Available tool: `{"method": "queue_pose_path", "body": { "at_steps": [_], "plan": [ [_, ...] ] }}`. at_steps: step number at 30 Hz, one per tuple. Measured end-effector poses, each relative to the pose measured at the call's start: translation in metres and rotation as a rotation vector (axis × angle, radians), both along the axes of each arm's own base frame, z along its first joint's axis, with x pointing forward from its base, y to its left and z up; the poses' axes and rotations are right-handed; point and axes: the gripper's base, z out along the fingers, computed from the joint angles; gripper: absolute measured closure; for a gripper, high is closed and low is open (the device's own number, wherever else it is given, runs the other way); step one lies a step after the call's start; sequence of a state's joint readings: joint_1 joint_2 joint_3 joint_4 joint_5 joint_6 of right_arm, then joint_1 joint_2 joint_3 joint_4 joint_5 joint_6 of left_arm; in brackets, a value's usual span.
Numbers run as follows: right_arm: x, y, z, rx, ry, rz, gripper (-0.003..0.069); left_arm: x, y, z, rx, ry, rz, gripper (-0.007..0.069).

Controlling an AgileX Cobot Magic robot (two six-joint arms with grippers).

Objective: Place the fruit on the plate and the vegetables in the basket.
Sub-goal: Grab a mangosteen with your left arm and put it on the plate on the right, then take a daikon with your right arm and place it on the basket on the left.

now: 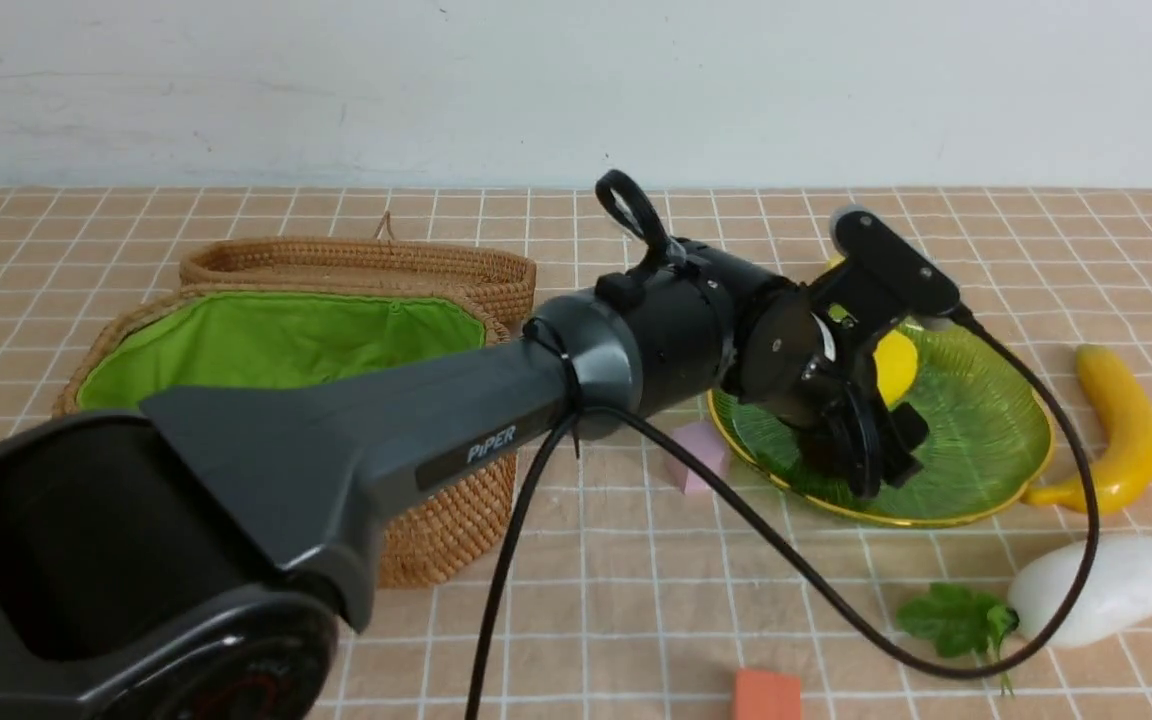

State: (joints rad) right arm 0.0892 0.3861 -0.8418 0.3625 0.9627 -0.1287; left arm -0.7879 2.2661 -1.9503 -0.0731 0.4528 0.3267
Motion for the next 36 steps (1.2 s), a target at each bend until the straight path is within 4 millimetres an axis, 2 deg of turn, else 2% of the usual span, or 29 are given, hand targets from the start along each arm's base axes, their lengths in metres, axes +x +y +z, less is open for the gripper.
{"method": "queue_pose_path", "body": {
  "at_steps": [5,7,8,9,10,11,12,13,15,16,19,20,21,22,23,25,28,29,30,32,36],
  "plan": [
    [0.016,0.001,-0.003,0.02,0.082,-0.015,0.0497,-0.014,0.014,0.043,0.003,0.045,0.017,-0.0006],
    [0.026,0.001,-0.008,0.023,0.156,-0.029,0.0497,-0.027,0.026,0.075,-0.009,0.08,0.042,0.0053],
    [0.029,0.001,-0.009,0.019,0.175,-0.032,0.0497,-0.029,0.028,0.078,-0.002,0.093,0.046,0.0061],
    [0.035,0.001,-0.012,0.016,0.218,-0.044,0.0497,-0.036,0.035,0.093,-0.012,0.113,0.065,0.0099],
    [0.051,0.0,-0.021,-0.004,0.33,-0.079,0.0497,-0.055,0.055,0.134,-0.057,0.158,0.124,0.0224],
    [0.053,0.0,-0.023,-0.006,0.343,-0.084,0.0497,-0.056,0.055,0.133,-0.049,0.165,0.124,0.0224],
    [0.066,-0.002,-0.03,-0.023,0.421,-0.117,0.0497,-0.073,0.073,0.164,-0.086,0.186,0.162,0.0336],
    [0.08,-0.004,-0.037,-0.046,0.489,-0.15,0.0496,-0.084,0.084,0.179,-0.091,0.203,0.178,0.0441],
    [0.101,-0.006,-0.05,-0.087,0.582,-0.193,0.0492,-0.104,0.104,0.199,-0.102,0.214,0.189,0.0579],
    [0.116,-0.007,-0.06,-0.118,0.642,-0.213,0.0489,-0.116,0.116,0.21,-0.112,0.215,0.194,0.0622],
    [0.151,-0.009,-0.088,-0.163,0.771,-0.243,0.048,-0.145,0.144,0.214,-0.107,0.243,0.198,0.0638],
    [0.151,-0.009,-0.088,-0.162,0.771,-0.245,0.048,-0.145,0.144,0.21,-0.098,0.25,0.2,0.0638],
    [0.163,-0.011,-0.098,-0.155,0.807,-0.26,0.0478,-0.155,0.153,0.208,-0.096,0.257,0.203,0.0638],
    [0.173,-0.014,-0.108,-0.136,0.836,-0.278,0.0476,-0.165,0.163,0.209,-0.106,0.253,0.204,0.0638],
    [0.192,-0.021,-0.124,-0.068,0.87,-0.328,0.0469,-0.185,0.184,0.203,-0.119,0.243,0.206,0.0638],
    [0.203,-0.028,-0.134,-0.009,0.876,-0.369,0.0459,-0.2,0.2,0.194,-0.126,0.232,0.208,0.0638],
    [0.219,-0.044,-0.147,0.135,0.877,-0.465,0.0411,-0.235,0.236,0.185,-0.181,0.172,0.191,0.0638],
    [0.221,-0.046,-0.149,0.154,0.877,-0.476,0.04,-0.235,0.235,0.181,-0.175,0.176,0.191,0.0638],
    [0.226,-0.051,-0.153,0.207,0.875,-0.509,0.0358,-0.25,0.251,0.175,-0.217,0.133,0.181,0.0638],
    [0.233,-0.055,-0.161,0.248,0.869,-0.539,0.0271,-0.268,0.269,0.167,-0.289,0.074,0.173,0.0638],
    [0.249,-0.058,-0.176,0.266,0.885,-0.561,0.0116,-0.283,0.285,0.153,-0.359,0.014,0.165,0.0638]
  ]
}}
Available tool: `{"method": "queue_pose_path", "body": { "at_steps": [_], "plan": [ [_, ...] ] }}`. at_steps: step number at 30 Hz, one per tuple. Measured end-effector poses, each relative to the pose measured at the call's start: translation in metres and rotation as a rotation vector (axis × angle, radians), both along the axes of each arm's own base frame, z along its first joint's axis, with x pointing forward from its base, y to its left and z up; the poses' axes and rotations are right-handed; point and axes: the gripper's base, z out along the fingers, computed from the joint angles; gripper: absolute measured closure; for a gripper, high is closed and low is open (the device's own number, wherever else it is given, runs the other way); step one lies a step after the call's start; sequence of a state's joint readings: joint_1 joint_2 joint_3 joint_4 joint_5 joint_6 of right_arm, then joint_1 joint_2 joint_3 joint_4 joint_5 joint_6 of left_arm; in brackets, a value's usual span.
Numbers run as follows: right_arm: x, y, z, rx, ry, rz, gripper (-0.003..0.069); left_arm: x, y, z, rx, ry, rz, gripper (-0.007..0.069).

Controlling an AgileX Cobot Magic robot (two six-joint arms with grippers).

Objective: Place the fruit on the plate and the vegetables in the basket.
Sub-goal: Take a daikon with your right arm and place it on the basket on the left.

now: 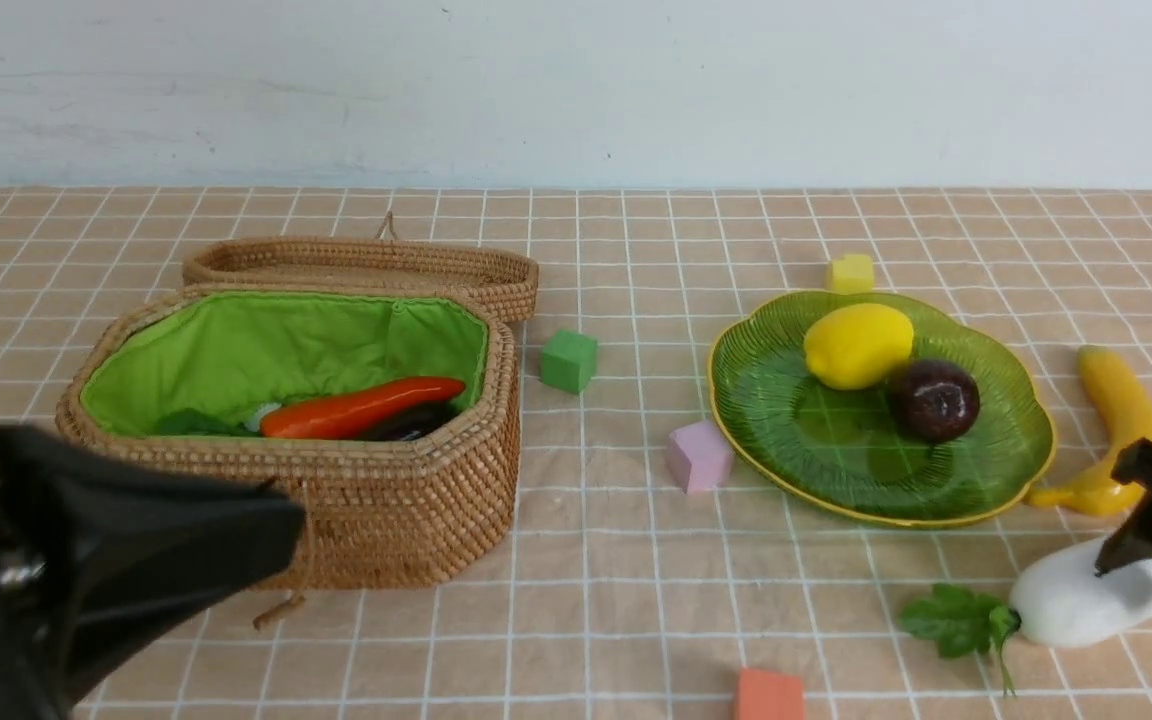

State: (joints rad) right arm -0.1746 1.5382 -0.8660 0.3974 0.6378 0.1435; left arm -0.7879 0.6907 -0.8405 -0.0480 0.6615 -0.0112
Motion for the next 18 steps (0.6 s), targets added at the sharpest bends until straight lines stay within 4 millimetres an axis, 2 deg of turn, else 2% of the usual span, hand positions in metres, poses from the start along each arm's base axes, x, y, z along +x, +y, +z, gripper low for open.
{"method": "queue_pose_path", "body": {
  "at_steps": [1,2,3,6,10,13,18],
  "plan": [
    [0.008,-0.001,-0.005,0.003,0.012,-0.001,0.0058,-0.002,0.002,-0.005,-0.005,-0.006,0.0,0.0638],
    [0.009,-0.002,-0.005,0.003,0.014,-0.001,0.0058,-0.003,0.003,-0.006,-0.006,-0.006,0.0,0.0638],
    [0.019,-0.003,-0.01,0.006,0.028,0.0,0.001,-0.004,0.003,-0.011,-0.004,0.003,-0.001,0.0638],
    [0.039,-0.006,-0.019,0.02,0.064,0.009,-0.0018,-0.005,0.003,-0.015,-0.005,0.027,-0.006,0.0638],
    [0.05,-0.007,-0.032,0.039,0.135,0.025,0.0033,-0.005,0.003,-0.016,-0.007,0.039,-0.009,0.0638],
    [0.049,-0.006,-0.041,0.057,0.192,0.036,0.0152,-0.006,0.003,-0.016,-0.005,0.034,-0.013,0.0638],
    [0.043,-0.008,-0.038,0.014,0.249,0.096,0.0151,-0.005,0.004,-0.016,0.01,0.02,-0.008,0.0638]
  ]
}}
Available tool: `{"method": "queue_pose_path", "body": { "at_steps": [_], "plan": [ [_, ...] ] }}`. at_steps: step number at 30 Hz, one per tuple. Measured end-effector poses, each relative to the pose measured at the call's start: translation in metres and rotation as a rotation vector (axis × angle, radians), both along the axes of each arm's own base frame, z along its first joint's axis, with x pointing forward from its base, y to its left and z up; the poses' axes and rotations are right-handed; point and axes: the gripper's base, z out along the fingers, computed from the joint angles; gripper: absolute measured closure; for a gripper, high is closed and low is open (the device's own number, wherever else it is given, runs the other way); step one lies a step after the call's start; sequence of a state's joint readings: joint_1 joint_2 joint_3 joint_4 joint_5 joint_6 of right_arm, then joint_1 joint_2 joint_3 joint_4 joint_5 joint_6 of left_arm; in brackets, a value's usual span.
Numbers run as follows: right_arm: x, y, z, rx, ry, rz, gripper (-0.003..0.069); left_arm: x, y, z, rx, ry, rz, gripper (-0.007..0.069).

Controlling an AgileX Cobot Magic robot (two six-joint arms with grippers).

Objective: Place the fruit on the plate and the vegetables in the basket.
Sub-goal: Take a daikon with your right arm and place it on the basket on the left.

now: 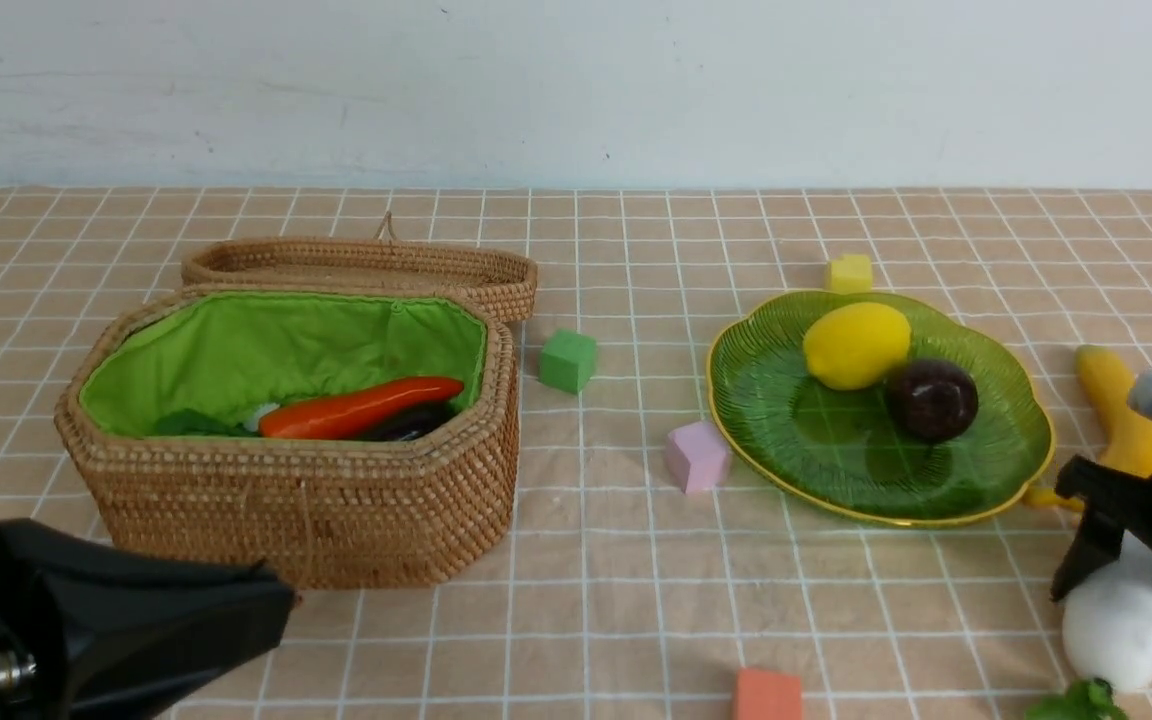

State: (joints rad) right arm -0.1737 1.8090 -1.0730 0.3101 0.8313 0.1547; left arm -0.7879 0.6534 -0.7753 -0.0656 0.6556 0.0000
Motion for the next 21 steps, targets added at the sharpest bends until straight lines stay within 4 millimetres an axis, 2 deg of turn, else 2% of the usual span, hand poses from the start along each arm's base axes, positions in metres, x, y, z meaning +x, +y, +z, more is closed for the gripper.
{"method": "queue_pose_path", "body": {
  "at_steps": [3,7,9,10,11,14,15,16,17,18,19,20,21],
  "plan": [
    [-0.008,-0.001,0.013,-0.025,0.02,0.039,0.0151,0.001,0.001,0.0,0.023,-0.019,0.006,0.0638],
    [-0.033,0.011,0.072,-0.031,-0.068,0.087,0.0151,0.003,0.003,0.0,0.044,-0.038,0.022,0.0638],
    [-0.039,0.036,0.111,-0.025,-0.192,0.208,0.0151,0.005,0.006,-0.001,0.049,-0.028,0.062,0.0638],
    [-0.038,0.035,0.113,-0.029,-0.201,0.216,0.0151,0.005,0.006,-0.001,0.049,-0.025,0.075,0.0638],
    [-0.036,0.063,0.141,-0.006,-0.322,0.348,0.0151,0.007,0.01,-0.003,0.055,-0.009,0.125,0.0638],
    [-0.029,0.132,0.199,0.051,-0.606,0.665,0.0151,0.011,0.02,-0.007,0.082,0.04,0.258,0.0638],
    [-0.029,0.142,0.202,0.065,-0.626,0.695,0.0151,0.012,0.02,-0.007,0.083,0.043,0.267,0.0638],
    [-0.027,0.177,0.223,0.088,-0.757,0.83,0.0151,0.013,0.025,-0.008,0.091,0.064,0.326,0.0638],
    [-0.027,0.187,0.227,0.092,-0.793,0.868,0.0151,0.013,0.026,-0.009,0.092,0.068,0.341,0.0638],
    [-0.024,0.221,0.246,0.086,-0.938,1.001,0.0151,0.013,0.031,-0.009,0.092,0.08,0.388,0.0638],
    [-0.021,0.253,0.251,0.081,-1.039,1.098,0.0151,0.012,0.033,-0.009,0.089,0.088,0.412,0.0638],
    [-0.02,0.266,0.258,0.064,-1.104,1.146,0.0151,0.012,0.035,-0.009,0.084,0.087,0.422,0.0638],
    [-0.015,0.291,0.257,0.056,-1.175,1.205,0.0151,0.011,0.036,-0.008,0.077,0.086,0.43,0.0638]
  ]
}}
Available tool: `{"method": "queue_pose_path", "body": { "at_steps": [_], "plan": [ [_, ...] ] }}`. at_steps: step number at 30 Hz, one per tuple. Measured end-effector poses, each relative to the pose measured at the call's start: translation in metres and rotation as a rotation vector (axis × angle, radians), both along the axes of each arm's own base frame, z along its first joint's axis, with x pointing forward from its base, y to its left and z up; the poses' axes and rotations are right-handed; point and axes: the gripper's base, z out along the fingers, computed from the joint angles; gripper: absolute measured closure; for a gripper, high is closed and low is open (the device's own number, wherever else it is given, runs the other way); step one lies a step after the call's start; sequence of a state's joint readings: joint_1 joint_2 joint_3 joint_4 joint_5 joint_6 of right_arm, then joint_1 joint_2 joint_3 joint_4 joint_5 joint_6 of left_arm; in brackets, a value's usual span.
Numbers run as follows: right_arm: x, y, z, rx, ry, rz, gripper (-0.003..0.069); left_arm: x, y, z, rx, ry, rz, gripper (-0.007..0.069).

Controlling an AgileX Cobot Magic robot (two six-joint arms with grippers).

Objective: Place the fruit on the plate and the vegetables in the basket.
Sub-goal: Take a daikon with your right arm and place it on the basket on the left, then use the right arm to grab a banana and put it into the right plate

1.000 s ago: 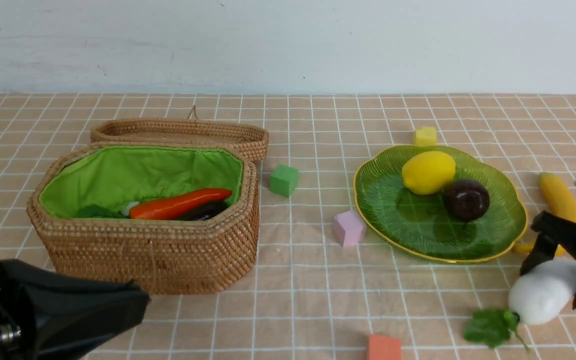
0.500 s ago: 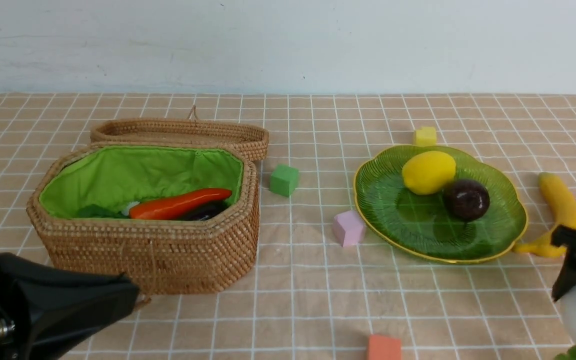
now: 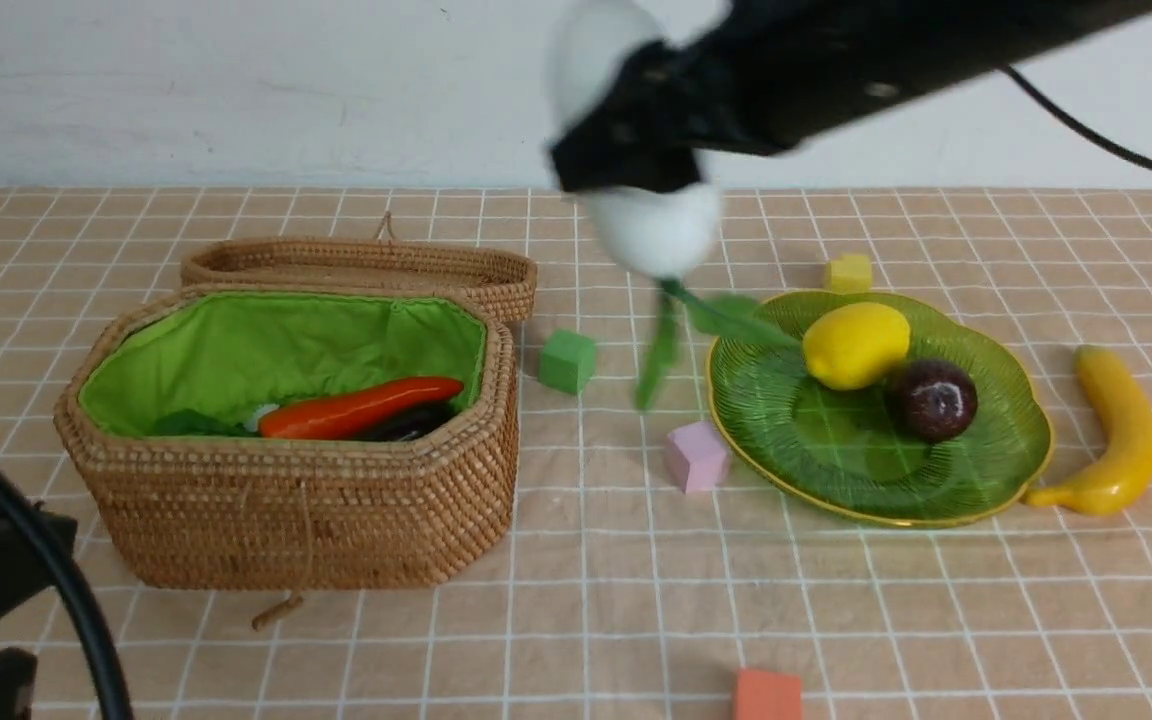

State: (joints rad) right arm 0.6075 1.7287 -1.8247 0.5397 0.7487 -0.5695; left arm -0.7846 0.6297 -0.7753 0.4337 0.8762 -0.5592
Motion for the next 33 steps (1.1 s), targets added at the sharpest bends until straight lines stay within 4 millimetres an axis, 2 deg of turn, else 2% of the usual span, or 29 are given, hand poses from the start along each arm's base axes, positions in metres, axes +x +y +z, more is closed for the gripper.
{"method": "queue_pose_path", "body": {
  "at_steps": [1,3,4,5,8,9,10,12,14,15,17,19,22,26,30,31,33],
  "plan": [
    [0.001,0.004,0.004,0.002,-0.032,0.013,0.0151,0.0,0.0,0.0,-0.001,-0.001,0.003,0.0638],
    [0.013,0.052,-0.005,0.0,-0.169,0.098,0.0151,-0.002,0.003,0.001,-0.01,-0.01,0.01,0.0638],
    [0.015,0.058,-0.011,-0.005,-0.171,0.106,0.0151,-0.002,0.003,0.002,-0.011,-0.011,0.01,0.0638],
    [0.022,0.079,-0.024,-0.018,-0.207,0.137,0.0151,-0.003,0.004,0.002,-0.014,-0.013,0.011,0.0638],
    [0.039,0.112,-0.057,-0.059,-0.239,0.18,0.0151,-0.005,0.007,0.002,-0.015,-0.012,0.016,0.0638],
    [0.04,0.113,-0.058,-0.061,-0.247,0.184,0.0151,-0.006,0.007,0.002,-0.016,-0.013,0.016,0.0638],
    [0.047,0.122,-0.076,-0.093,-0.248,0.197,0.0151,-0.007,0.008,0.003,-0.018,-0.017,0.015,0.0638],
    [0.054,0.13,-0.096,-0.128,-0.244,0.207,0.0145,-0.008,0.009,0.004,-0.017,-0.024,0.012,0.0638],
    [0.058,0.133,-0.109,-0.154,-0.227,0.217,0.0096,-0.008,0.01,0.004,-0.016,-0.027,0.008,0.0638],
    [0.057,0.133,-0.111,-0.168,-0.216,0.228,0.0047,-0.009,0.01,0.004,-0.016,-0.029,0.006,0.0638],
    [0.053,0.131,-0.11,-0.194,-0.195,0.256,-0.0005,-0.01,0.01,0.005,-0.012,-0.039,-0.005,0.0638],
    [0.048,0.127,-0.103,-0.21,-0.177,0.272,-0.0017,-0.01,0.01,0.005,-0.011,-0.047,-0.014,0.0638],
    [0.029,0.104,-0.065,-0.281,-0.12,0.256,0.0002,-0.009,0.005,0.01,-0.038,-0.094,-0.061,0.0638],
    [0.01,0.047,-0.012,-0.383,0.002,0.044,0.0136,-0.012,-0.003,0.014,-0.099,-0.127,-0.144,0.0638],
    [0.018,-0.032,0.029,-0.44,0.014,-0.317,0.0375,-0.015,-0.011,0.018,-0.133,-0.159,-0.244,0.0638],
    [0.022,-0.056,0.035,-0.436,0.029,-0.418,0.0462,-0.016,-0.013,0.019,-0.142,-0.168,-0.267,0.0638],
    [0.026,-0.092,0.039,-0.402,0.082,-0.568,0.0545,-0.017,-0.015,0.021,-0.148,-0.187,-0.302,0.0638]
  ]
}}
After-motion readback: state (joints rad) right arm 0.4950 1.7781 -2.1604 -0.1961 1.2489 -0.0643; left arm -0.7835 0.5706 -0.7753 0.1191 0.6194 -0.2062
